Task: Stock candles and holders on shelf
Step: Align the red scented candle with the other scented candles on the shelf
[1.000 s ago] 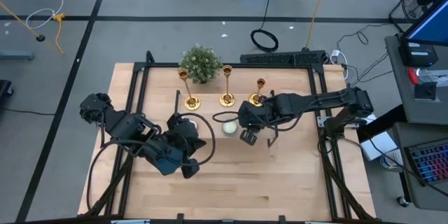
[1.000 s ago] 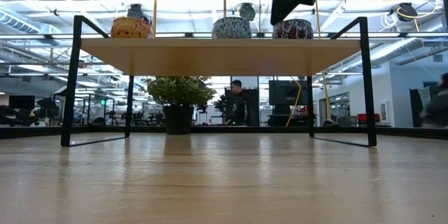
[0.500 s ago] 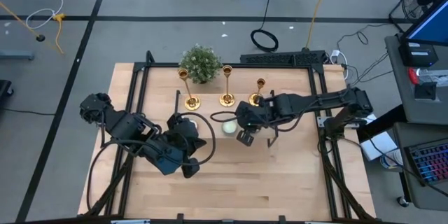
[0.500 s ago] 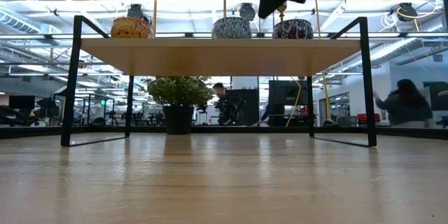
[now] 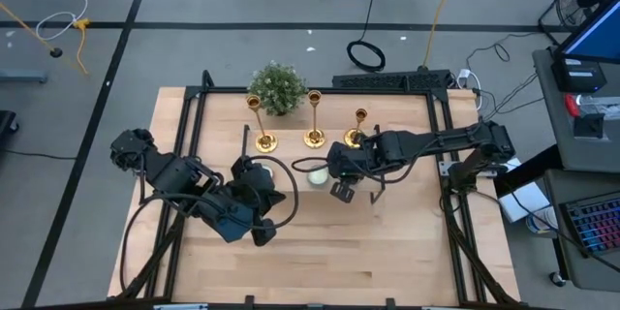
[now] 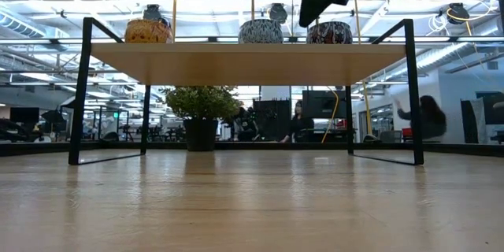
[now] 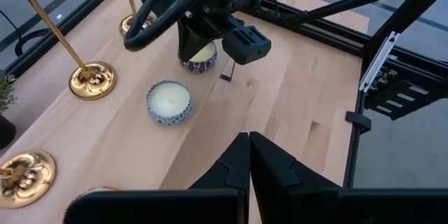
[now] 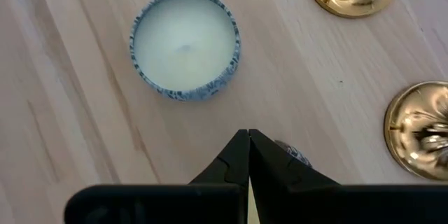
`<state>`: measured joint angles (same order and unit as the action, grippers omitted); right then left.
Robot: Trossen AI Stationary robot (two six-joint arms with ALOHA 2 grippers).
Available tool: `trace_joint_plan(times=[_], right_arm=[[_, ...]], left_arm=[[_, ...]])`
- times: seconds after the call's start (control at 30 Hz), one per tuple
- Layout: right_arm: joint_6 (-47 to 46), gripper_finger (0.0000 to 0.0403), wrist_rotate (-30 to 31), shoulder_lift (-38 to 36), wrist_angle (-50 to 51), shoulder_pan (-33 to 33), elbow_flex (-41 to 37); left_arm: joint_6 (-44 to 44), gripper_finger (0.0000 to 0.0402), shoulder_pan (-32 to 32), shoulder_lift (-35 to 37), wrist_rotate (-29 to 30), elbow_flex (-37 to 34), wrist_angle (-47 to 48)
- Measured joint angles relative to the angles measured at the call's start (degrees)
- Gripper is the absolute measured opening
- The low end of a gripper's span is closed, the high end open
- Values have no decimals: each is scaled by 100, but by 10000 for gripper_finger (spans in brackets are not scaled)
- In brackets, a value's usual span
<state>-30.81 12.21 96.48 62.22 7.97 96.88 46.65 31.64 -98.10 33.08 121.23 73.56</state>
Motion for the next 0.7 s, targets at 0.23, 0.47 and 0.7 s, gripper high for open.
trace_joint_plan(times=[0.23,0.47,0.7], right_arm=[[-2,0,-4,-1,-21,-2,0],[-2,0,-35,218,61,0,-4],[42,0,-5,317,48,70,-4]], left_arm=[[-44,7,0,0,2,0,2],[-50,4,0,0,4,0,2],[-41,3,0,0,6,0,9]])
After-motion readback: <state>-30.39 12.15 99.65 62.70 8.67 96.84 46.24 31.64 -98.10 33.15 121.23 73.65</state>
